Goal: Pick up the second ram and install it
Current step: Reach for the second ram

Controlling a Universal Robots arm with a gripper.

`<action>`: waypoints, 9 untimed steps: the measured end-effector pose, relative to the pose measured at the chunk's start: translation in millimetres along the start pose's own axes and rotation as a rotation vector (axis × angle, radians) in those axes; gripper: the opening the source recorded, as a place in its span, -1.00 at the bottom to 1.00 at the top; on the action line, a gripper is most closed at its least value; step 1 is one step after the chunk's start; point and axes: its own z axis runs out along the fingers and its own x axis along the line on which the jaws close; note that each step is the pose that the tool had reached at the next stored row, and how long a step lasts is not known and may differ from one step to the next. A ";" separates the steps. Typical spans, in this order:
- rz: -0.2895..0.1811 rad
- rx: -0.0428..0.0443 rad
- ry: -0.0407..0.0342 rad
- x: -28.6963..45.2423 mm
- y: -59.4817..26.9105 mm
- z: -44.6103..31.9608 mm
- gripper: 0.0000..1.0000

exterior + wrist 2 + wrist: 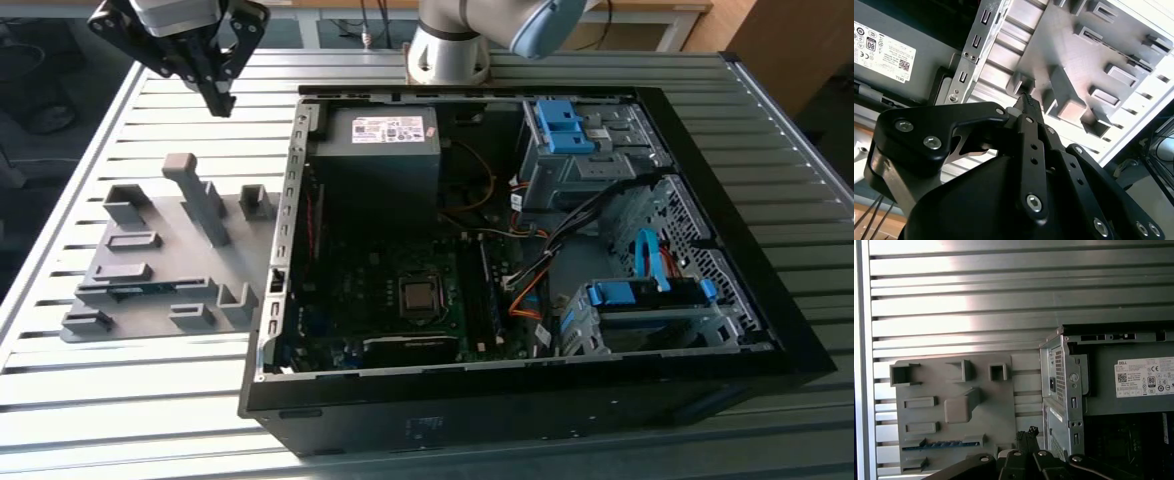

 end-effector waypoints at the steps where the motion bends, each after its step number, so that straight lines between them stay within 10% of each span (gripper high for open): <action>1: 0.000 0.0000 0.0000 0.6 -0.1 0.0 -0.79; 9: 0.000 0.0000 0.0000 5.5 -0.4 0.1 -0.79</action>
